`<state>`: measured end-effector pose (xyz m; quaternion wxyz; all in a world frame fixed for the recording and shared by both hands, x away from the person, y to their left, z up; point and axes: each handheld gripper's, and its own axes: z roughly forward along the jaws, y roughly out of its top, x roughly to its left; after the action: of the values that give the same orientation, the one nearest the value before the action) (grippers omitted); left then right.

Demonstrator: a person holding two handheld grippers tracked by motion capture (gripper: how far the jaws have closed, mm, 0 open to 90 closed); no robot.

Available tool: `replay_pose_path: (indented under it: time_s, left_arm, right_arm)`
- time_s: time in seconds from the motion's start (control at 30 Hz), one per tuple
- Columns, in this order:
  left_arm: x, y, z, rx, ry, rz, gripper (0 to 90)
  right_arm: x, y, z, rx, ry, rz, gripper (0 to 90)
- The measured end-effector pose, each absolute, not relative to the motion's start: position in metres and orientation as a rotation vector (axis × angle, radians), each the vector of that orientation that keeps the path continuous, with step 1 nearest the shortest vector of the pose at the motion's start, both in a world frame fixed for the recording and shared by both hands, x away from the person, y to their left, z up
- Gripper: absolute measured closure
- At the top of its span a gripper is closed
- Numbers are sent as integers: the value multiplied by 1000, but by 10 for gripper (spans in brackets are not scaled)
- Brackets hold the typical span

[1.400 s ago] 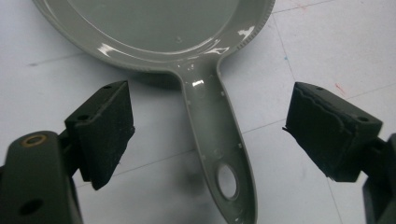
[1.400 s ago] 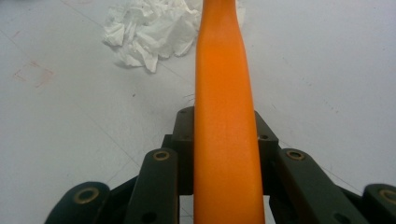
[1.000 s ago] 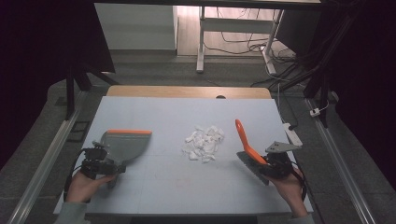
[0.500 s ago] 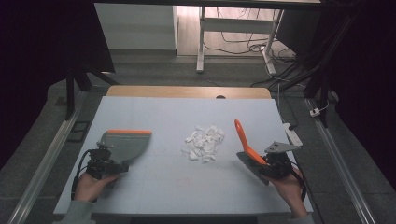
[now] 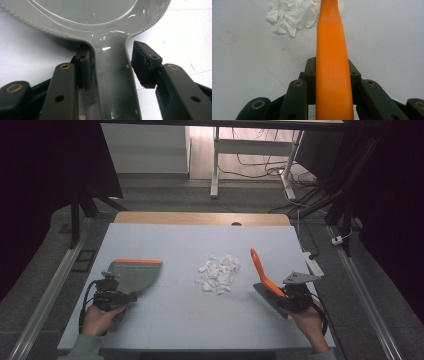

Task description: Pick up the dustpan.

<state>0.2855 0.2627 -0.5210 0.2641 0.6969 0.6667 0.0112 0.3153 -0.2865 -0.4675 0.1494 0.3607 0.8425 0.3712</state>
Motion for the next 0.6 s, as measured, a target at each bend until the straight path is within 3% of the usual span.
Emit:
replay_pose_path:
  time_s: [0.6]
  left_arm:
    - [284, 266, -522, 1861, 1788, 41, 610]
  right_arm:
    - [316, -286, -468, 1035, 2430, 1059, 707]
